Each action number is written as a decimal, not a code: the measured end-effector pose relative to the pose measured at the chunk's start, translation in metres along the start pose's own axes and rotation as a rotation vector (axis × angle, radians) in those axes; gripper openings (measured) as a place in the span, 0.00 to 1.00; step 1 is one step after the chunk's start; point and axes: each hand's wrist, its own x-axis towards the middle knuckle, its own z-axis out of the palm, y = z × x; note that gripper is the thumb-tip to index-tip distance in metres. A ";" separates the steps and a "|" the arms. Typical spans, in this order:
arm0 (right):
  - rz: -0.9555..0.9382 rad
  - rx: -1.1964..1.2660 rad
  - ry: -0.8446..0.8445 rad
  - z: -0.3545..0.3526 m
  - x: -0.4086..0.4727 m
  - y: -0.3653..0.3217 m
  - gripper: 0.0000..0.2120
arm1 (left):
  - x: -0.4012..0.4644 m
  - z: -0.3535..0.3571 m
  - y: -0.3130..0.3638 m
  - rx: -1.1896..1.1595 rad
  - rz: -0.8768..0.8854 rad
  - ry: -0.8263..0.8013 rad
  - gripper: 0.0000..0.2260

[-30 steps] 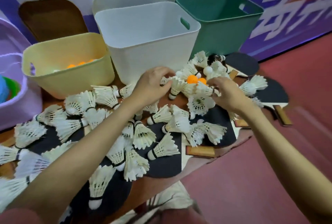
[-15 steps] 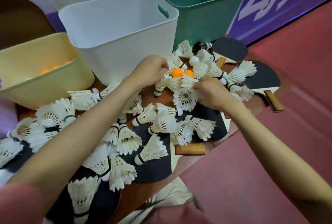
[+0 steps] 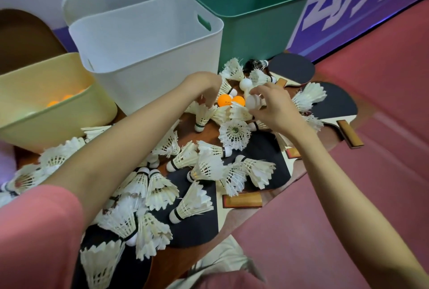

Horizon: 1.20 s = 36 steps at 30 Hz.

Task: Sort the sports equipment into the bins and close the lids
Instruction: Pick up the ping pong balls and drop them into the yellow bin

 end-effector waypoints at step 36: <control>-0.639 0.100 0.145 0.081 0.102 -0.320 0.16 | -0.208 0.075 -0.282 -0.619 -0.600 1.201 0.14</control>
